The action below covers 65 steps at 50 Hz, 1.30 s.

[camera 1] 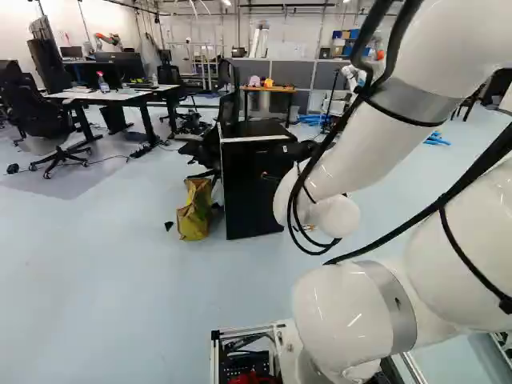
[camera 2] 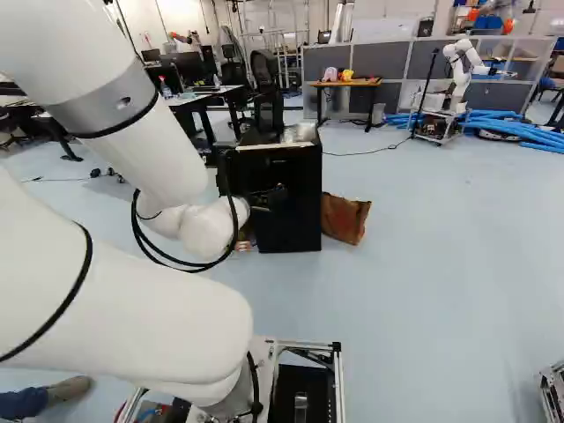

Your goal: Grab a drink from the fridge

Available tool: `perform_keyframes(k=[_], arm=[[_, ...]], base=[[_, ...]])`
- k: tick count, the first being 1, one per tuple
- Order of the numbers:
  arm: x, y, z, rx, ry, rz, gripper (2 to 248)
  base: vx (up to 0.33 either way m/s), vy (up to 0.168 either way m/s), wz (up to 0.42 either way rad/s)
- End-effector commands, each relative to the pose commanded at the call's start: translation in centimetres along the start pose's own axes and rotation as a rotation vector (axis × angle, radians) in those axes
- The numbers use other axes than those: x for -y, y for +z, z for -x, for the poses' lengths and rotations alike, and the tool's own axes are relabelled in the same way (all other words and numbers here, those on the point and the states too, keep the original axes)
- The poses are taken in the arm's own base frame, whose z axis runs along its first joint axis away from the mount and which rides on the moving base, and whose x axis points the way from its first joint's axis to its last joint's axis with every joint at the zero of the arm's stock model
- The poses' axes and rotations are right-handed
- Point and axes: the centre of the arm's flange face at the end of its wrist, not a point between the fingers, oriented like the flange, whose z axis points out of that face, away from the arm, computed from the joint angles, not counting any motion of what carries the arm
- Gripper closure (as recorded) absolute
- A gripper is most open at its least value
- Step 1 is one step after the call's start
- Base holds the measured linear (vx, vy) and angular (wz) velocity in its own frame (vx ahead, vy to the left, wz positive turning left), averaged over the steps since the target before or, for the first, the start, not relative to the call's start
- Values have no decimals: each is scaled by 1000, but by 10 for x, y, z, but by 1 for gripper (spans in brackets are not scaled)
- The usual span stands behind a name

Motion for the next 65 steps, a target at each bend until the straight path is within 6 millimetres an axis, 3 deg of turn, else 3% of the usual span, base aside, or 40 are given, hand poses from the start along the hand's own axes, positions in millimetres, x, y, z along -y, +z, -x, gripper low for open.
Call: perform_keyframes(k=[65], arm=[[0,0,0,0,0,0,3]], base=[[83,43,33]])
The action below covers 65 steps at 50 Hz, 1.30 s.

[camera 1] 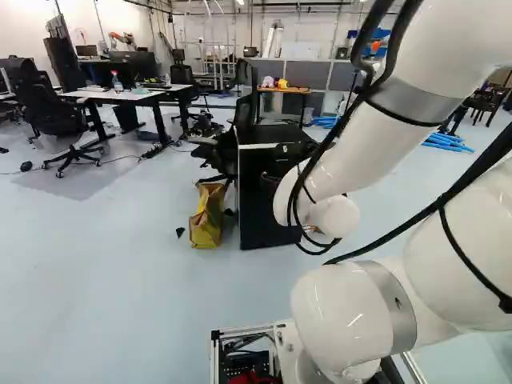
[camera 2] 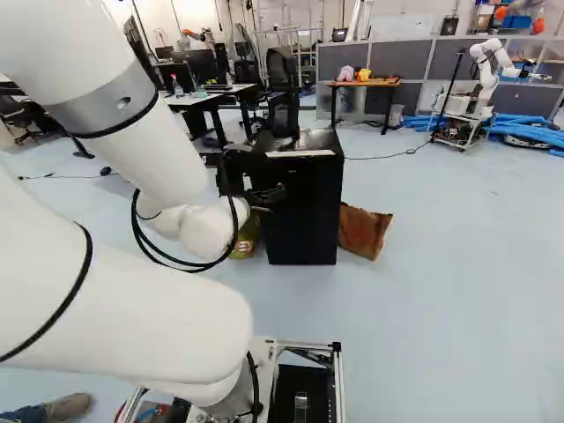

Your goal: Grab a drink from the fridge

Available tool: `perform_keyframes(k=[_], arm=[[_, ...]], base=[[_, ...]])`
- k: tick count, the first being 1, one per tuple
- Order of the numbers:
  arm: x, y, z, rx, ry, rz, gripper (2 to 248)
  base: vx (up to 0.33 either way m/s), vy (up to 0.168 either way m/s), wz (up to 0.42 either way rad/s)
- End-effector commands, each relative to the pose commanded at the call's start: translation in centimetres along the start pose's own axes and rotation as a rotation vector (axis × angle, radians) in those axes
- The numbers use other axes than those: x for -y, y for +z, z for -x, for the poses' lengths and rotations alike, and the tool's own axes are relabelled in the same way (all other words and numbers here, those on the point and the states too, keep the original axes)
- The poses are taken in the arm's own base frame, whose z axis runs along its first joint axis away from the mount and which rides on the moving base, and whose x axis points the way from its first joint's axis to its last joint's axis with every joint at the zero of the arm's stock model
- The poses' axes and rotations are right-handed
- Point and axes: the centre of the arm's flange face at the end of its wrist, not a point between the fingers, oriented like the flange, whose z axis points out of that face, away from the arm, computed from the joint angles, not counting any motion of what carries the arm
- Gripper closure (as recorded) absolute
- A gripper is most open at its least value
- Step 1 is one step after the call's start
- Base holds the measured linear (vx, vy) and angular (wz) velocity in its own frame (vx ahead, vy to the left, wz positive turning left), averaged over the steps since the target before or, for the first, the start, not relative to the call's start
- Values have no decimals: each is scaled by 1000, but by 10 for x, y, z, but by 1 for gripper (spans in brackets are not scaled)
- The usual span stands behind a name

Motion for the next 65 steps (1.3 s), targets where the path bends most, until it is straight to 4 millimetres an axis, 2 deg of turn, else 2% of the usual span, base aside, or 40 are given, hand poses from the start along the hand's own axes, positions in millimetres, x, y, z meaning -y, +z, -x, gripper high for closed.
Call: perform_keyframes(k=[65], arm=[[0,0,0,0,0,0,3]], base=[[68,32,-10]])
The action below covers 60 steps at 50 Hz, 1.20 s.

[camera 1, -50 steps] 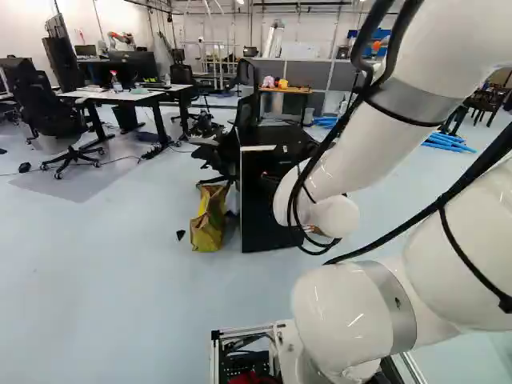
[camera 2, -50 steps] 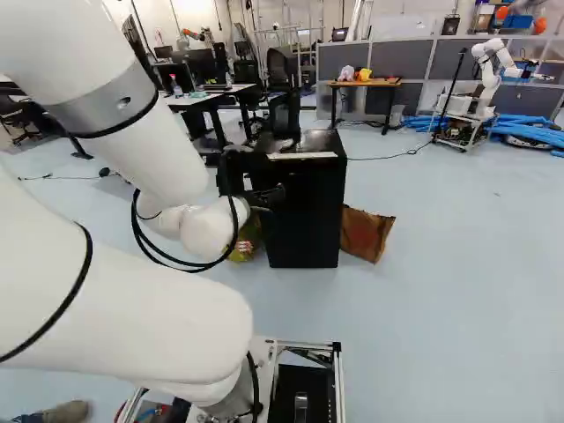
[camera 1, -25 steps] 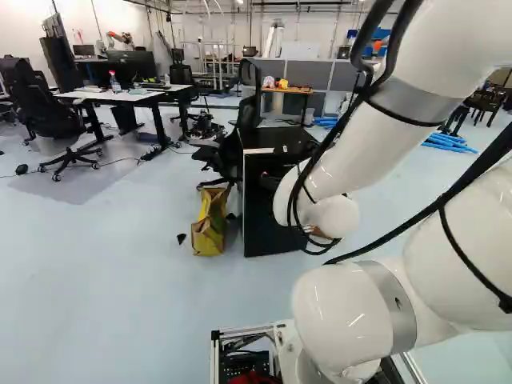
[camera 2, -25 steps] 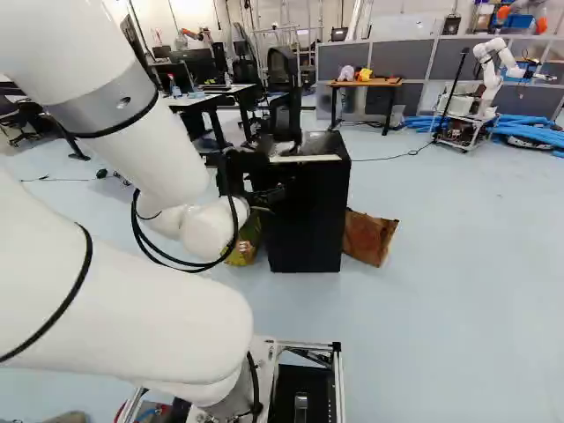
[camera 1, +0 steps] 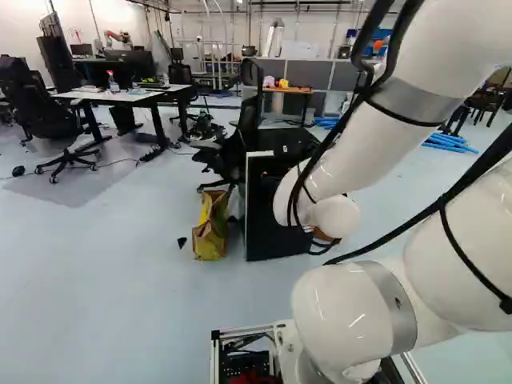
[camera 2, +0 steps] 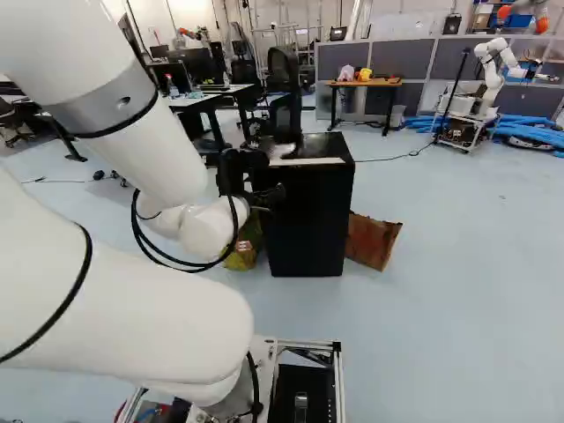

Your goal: Grab a drink from the fridge

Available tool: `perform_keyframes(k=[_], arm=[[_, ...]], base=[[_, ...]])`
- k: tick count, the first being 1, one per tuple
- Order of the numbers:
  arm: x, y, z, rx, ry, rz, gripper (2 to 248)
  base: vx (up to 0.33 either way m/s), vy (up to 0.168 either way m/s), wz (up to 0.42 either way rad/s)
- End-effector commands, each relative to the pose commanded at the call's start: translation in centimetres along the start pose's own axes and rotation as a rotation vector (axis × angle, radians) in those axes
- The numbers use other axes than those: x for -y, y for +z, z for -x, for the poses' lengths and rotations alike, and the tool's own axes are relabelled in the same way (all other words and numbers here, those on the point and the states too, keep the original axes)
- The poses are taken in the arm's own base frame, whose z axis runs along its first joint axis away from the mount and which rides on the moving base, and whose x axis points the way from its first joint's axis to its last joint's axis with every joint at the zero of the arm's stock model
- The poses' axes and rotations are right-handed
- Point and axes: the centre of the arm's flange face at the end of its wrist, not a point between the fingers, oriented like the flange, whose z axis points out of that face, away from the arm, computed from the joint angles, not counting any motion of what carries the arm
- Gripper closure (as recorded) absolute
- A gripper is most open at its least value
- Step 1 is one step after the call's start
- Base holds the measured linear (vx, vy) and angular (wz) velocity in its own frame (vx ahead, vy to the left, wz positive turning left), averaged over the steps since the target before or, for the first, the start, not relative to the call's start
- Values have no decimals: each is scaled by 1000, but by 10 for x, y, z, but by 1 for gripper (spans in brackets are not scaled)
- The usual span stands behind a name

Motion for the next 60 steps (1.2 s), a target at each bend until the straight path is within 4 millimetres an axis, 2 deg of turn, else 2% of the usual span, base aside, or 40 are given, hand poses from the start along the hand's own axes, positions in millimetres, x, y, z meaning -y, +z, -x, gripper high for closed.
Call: perform_keyframes(k=[23,60], arm=[[0,1,0,0,0,0,3],[16,24,-12,7,24,-11,3]], base=[[1,0,0],[0,0,0]])
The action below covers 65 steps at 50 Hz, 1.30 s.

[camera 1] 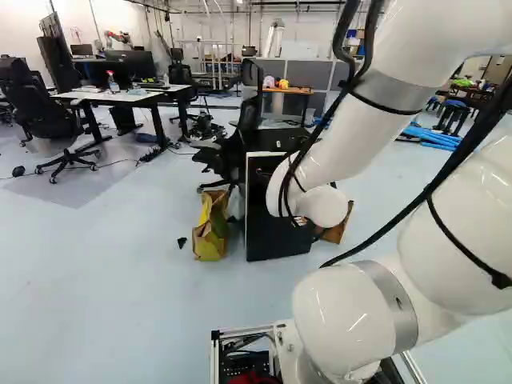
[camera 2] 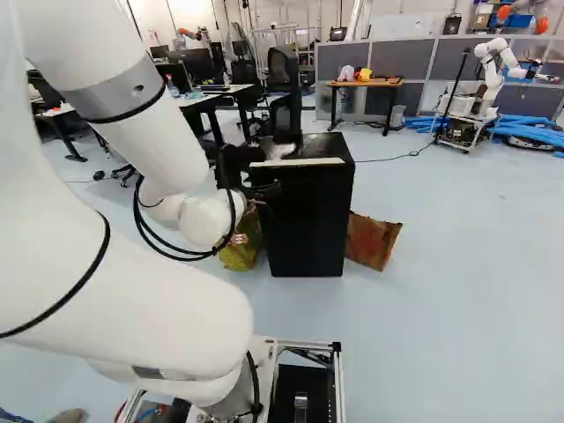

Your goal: Grab a drink from the fridge

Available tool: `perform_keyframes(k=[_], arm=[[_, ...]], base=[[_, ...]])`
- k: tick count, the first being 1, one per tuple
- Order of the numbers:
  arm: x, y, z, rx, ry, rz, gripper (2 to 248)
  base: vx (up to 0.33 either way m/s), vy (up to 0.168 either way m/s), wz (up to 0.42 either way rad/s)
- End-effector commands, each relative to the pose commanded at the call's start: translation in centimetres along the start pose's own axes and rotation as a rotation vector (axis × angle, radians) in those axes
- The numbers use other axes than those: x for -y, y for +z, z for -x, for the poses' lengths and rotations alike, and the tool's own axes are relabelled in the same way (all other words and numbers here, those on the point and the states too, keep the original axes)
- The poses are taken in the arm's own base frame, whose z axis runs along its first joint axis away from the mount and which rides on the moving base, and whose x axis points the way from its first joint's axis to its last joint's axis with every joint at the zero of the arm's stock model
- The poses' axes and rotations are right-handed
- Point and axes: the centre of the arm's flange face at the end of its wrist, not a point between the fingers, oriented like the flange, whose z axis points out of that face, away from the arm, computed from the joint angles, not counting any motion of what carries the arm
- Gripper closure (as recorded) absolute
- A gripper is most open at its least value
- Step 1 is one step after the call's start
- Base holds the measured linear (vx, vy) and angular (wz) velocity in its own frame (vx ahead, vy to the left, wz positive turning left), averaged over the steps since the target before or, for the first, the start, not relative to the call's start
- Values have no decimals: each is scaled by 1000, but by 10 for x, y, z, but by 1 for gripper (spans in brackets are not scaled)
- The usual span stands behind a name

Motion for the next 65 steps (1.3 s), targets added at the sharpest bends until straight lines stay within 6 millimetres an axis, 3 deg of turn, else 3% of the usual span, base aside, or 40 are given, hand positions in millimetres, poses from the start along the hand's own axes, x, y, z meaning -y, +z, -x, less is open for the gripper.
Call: perform_keyframes(k=[20,45,65], arm=[[16,14,-9,-28,33,6,3],[37,14,-14,-85,78,16,3],[52,20,-5,-95,116,59,3]], base=[[0,0,0],[0,0,0],[0,0,0]])
